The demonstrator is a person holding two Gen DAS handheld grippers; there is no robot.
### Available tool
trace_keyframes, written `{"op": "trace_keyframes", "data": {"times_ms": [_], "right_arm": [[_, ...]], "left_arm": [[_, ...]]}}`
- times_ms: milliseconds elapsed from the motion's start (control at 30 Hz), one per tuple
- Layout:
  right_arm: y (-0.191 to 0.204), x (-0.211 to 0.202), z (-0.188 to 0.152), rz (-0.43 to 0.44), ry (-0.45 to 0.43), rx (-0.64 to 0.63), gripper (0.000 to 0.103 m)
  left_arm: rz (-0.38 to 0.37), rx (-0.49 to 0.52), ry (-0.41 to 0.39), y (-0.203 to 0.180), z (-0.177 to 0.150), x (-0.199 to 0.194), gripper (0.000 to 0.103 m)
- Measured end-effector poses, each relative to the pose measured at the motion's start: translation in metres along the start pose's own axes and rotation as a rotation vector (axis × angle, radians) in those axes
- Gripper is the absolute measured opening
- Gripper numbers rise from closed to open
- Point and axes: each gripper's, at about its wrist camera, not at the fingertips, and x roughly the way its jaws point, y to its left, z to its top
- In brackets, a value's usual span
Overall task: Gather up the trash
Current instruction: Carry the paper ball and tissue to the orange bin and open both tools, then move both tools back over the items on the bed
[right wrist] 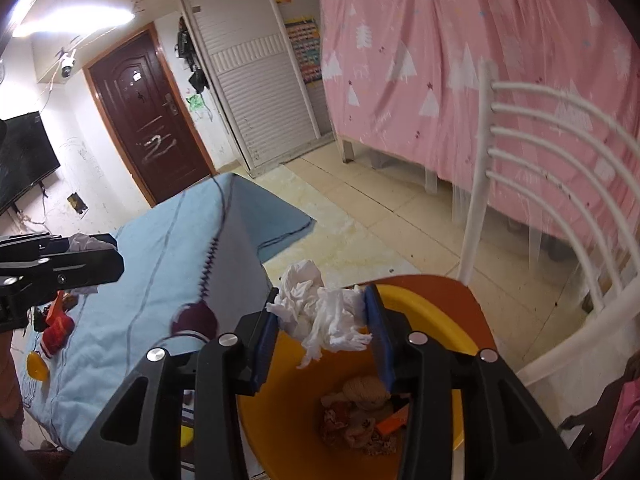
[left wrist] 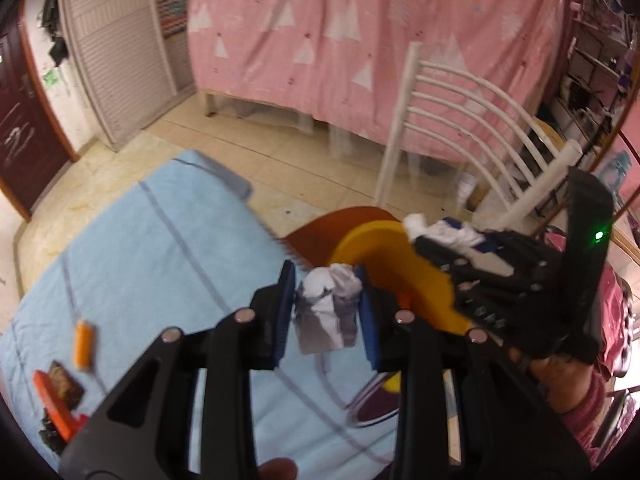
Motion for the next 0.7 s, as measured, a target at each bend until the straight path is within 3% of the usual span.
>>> {"op": "trace_keyframes", "data": {"times_ms": [167, 267, 300, 700], "right_arm": [[-0.010, 0.006, -0.003, -0.001, 0.010, 0.021, 0.053], [-0.016, 0.007, -0.005, -0.009, 0.009, 0.035, 0.058], [-0.018, 0.007, -0.005, -0.011, 0.008, 0.041, 0.060], [-0.007, 0.003, -0.001, 0.000, -0.001, 0.025, 0.063]], "left_arm": [[-0.080, 0.023, 0.035, -0.021, 0.009, 0.017, 0.029], [-0.097, 0.024, 0.041, -0.027, 0.013, 0.021, 0.044], [-0.096, 0.025, 0.036, -0.029, 0.013, 0.020, 0.044], [-0.088, -0.018, 0.018, -0.016, 0.013, 0.005, 0.045]]}}
